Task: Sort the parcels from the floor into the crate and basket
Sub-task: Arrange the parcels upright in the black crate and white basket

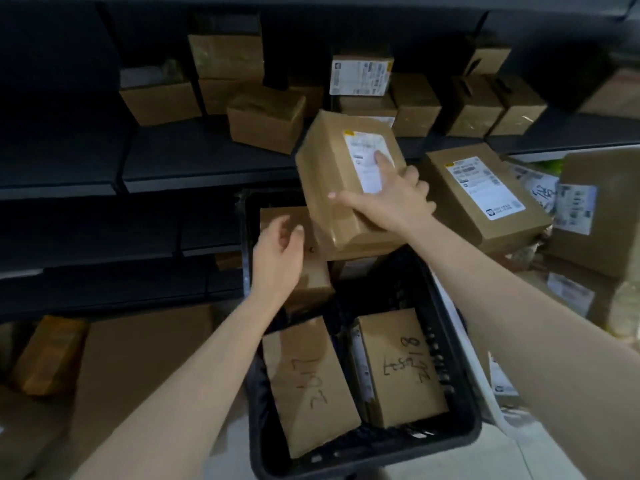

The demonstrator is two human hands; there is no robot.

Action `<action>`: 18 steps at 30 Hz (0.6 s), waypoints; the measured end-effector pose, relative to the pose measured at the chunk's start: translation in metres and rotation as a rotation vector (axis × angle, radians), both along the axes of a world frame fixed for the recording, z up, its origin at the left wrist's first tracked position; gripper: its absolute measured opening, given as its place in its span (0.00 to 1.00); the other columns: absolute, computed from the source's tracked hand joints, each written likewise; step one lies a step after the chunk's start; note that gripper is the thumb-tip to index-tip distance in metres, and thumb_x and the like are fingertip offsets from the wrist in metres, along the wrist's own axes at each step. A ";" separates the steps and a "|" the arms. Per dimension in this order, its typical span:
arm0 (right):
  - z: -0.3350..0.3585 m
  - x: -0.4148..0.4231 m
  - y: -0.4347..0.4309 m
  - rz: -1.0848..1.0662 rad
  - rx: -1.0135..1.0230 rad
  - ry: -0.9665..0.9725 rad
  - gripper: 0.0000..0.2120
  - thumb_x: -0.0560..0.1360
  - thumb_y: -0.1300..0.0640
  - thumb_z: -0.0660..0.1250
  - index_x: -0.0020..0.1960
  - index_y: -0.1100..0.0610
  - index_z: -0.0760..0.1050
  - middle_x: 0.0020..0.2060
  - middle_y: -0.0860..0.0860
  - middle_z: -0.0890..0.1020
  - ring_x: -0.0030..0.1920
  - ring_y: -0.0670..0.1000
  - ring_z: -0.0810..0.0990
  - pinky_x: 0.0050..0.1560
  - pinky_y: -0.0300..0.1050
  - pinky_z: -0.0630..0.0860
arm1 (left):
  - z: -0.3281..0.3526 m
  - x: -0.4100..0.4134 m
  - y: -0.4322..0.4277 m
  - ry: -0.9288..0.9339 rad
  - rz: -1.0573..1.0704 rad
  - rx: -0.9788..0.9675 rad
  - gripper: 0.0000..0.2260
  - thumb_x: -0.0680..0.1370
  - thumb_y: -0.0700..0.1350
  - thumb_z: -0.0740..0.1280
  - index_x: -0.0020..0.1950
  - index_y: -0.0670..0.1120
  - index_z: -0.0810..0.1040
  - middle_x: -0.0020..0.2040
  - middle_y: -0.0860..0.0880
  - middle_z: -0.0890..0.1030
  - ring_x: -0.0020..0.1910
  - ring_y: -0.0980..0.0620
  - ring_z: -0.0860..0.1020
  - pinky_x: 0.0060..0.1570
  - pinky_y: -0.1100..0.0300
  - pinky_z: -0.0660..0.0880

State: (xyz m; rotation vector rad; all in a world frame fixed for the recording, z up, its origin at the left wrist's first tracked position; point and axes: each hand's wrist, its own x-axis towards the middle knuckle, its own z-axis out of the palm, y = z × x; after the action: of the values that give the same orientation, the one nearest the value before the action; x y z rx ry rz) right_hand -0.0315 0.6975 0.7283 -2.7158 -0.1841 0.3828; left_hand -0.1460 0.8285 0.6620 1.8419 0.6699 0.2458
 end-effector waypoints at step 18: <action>-0.136 0.053 -0.044 0.512 -0.337 0.184 0.37 0.75 0.59 0.66 0.78 0.56 0.51 0.77 0.60 0.50 0.76 0.61 0.53 0.71 0.51 0.64 | -0.015 0.037 -0.034 0.527 -0.161 0.729 0.54 0.68 0.74 0.57 0.77 0.36 0.43 0.76 0.33 0.44 0.76 0.36 0.44 0.70 0.37 0.52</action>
State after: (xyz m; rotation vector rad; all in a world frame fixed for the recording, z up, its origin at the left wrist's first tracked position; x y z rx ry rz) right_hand 0.0212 0.6535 0.5927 -2.9074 -0.8375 0.8737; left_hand -0.1090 0.7942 0.6474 2.6928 0.8514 -0.1374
